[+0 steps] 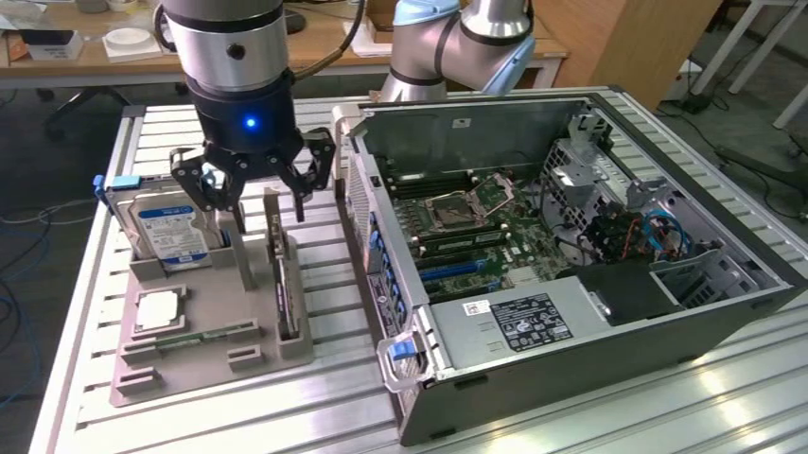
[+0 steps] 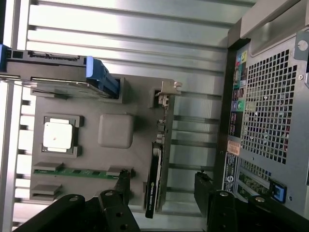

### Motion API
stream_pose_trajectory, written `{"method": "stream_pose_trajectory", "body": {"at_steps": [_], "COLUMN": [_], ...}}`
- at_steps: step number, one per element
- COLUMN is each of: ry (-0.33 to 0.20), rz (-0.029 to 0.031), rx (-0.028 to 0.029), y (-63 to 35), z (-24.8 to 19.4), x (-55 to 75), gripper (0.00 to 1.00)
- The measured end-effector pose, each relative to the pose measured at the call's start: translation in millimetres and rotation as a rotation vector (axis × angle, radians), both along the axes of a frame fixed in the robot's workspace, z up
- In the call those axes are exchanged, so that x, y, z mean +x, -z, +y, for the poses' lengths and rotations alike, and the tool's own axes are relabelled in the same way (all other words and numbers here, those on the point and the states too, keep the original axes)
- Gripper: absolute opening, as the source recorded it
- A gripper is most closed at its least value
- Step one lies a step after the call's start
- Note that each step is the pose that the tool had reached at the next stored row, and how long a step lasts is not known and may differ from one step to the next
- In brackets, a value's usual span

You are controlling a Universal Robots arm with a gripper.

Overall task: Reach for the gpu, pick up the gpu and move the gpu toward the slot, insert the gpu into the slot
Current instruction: 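Pick up the gpu and move the gpu toward the slot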

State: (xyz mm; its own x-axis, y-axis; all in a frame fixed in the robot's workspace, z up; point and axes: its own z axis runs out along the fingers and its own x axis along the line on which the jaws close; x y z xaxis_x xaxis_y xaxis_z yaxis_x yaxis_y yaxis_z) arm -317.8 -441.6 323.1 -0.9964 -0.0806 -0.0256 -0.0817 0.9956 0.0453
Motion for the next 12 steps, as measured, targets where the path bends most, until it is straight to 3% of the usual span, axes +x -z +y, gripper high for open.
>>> {"method": "stream_pose_trajectory", "body": {"at_steps": [12], "ry": [0.000], "rz": [0.0001], "rx": [-0.0001], "y": [10.1], "z": [-1.5], "x": [0.0], "gripper": [0.65]}}
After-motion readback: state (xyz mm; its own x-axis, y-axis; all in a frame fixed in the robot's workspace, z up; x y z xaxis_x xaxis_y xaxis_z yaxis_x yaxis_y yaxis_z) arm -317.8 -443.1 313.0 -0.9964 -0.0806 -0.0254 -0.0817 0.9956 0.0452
